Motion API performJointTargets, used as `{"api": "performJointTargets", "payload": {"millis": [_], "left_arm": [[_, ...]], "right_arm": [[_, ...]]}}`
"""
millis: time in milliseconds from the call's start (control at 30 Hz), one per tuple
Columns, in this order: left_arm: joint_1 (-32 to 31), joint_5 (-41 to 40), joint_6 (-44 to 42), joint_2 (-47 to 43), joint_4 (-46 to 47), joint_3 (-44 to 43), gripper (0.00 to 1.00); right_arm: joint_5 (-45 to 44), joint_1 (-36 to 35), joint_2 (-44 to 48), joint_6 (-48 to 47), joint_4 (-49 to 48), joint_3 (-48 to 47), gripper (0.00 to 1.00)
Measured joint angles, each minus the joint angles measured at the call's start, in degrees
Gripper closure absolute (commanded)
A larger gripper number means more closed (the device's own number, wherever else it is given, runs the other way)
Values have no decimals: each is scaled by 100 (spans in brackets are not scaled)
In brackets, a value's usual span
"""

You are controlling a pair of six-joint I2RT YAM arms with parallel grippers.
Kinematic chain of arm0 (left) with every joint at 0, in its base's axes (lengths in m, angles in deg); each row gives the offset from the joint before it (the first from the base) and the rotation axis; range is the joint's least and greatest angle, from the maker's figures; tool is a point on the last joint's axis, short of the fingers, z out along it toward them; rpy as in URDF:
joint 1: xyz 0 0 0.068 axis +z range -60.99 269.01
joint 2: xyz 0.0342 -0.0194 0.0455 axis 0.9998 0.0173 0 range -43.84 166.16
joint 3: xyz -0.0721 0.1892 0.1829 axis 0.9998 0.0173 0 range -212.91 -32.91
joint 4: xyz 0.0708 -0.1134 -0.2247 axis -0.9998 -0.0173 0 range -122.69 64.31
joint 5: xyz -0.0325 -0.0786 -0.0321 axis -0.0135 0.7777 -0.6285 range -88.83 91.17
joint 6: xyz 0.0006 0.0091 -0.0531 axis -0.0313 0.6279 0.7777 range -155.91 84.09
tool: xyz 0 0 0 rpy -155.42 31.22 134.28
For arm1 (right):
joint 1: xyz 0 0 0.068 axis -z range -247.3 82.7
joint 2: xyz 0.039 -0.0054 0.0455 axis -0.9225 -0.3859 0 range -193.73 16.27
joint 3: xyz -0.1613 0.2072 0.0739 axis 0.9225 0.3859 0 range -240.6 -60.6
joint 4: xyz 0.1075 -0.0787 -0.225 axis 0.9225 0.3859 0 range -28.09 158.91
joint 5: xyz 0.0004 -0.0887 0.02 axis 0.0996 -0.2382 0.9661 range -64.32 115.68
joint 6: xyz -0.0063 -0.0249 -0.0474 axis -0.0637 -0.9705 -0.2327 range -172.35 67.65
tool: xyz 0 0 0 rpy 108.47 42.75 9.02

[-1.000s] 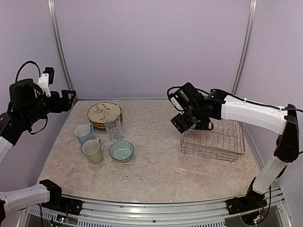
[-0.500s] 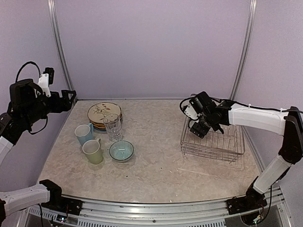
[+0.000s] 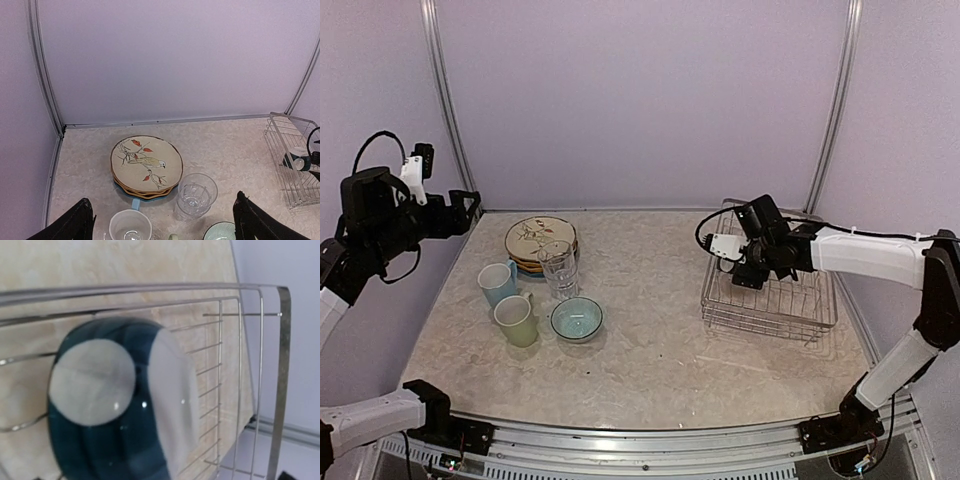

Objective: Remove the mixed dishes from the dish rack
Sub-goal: Move the dish rack to the center of the board.

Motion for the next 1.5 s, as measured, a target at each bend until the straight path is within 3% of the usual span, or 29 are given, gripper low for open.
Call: {"api": "performJointTargets", "payload": {"millis": [600, 1100, 1367, 1500], "left_arm": [[219, 240, 57, 37, 9, 24, 8], [271, 367, 122, 74, 37, 50, 8], [273, 391, 127, 118, 37, 50, 8], [275, 393, 136, 116, 37, 50, 8]], "right_arm": [[699, 339, -1029, -828, 66, -713, 4], [887, 538, -1567, -815, 330, -1373, 38], [935, 619, -1515, -647, 129, -1397, 50], [933, 772, -1495, -352, -170, -1462, 51]]}}
